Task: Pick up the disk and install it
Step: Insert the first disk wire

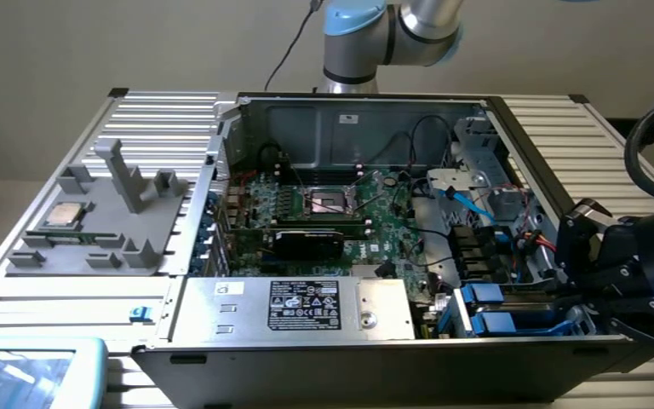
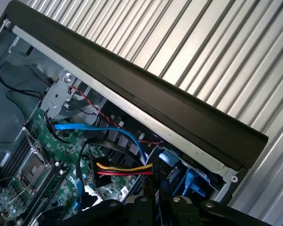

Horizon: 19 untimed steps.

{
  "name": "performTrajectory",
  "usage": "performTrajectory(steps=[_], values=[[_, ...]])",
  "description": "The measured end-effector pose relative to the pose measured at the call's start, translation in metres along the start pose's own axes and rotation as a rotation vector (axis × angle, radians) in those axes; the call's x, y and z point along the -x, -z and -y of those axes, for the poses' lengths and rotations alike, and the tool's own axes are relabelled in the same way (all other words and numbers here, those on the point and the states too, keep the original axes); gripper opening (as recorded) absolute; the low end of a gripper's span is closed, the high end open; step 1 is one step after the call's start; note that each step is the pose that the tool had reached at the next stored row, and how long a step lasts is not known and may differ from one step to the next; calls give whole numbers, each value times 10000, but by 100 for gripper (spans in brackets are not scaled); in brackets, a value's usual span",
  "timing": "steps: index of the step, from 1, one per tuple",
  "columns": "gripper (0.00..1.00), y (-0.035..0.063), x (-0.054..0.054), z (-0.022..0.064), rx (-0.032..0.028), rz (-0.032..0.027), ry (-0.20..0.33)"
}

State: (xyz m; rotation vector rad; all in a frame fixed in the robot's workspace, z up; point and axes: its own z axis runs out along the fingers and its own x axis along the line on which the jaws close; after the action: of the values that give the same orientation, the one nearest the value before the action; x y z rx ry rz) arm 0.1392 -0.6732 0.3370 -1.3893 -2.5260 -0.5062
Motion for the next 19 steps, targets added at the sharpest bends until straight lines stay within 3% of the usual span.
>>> performTrajectory(steps=[10, 13, 19], values=[[16, -1, -5, -1, -7, 12, -2], [16, -4, -10, -3, -38, 72, -16], [16, 18, -30, -14, -162, 281, -35]])
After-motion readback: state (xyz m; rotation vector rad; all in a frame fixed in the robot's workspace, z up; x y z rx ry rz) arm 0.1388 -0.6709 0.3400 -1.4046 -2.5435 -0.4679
